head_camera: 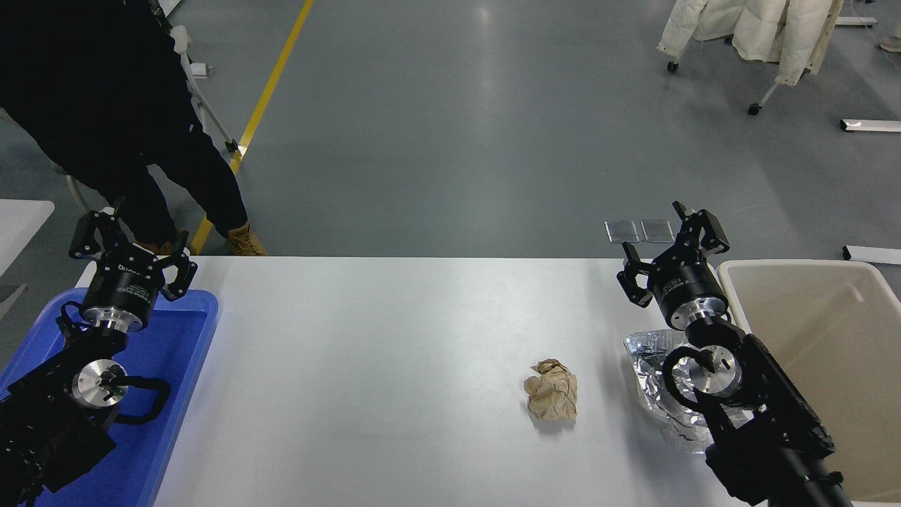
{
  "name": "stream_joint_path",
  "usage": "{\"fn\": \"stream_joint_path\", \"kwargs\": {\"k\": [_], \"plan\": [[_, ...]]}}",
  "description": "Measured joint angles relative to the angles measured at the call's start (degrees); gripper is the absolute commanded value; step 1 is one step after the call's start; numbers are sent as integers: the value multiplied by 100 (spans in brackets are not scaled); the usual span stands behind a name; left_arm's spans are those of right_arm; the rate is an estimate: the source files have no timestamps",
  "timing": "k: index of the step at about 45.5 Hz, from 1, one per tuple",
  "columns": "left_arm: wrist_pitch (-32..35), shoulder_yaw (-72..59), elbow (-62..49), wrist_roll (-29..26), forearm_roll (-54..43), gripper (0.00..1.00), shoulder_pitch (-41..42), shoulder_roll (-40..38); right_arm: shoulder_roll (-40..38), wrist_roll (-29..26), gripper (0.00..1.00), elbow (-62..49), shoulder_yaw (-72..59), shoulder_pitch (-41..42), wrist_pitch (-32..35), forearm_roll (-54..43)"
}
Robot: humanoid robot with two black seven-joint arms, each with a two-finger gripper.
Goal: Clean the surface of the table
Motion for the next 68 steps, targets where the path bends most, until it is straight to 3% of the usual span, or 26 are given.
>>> {"fn": "stream_joint_path", "kwargs": {"k": [16,42,56,68], "plan": [[0,0,2,0,0,100,1,0,11,427,99,-196,-225,-47,34,-420],[0,0,1,0,1,100,-1,0,-8,578,99,197,-640,-478,232,995],[0,0,-1,0,1,100,-5,0,-1183,545,98,399,-1518,-383,265,652],[0,0,1,0,1,100,-5,0,-2518,534,98,1003,-2369,-236,298,-524]]}}
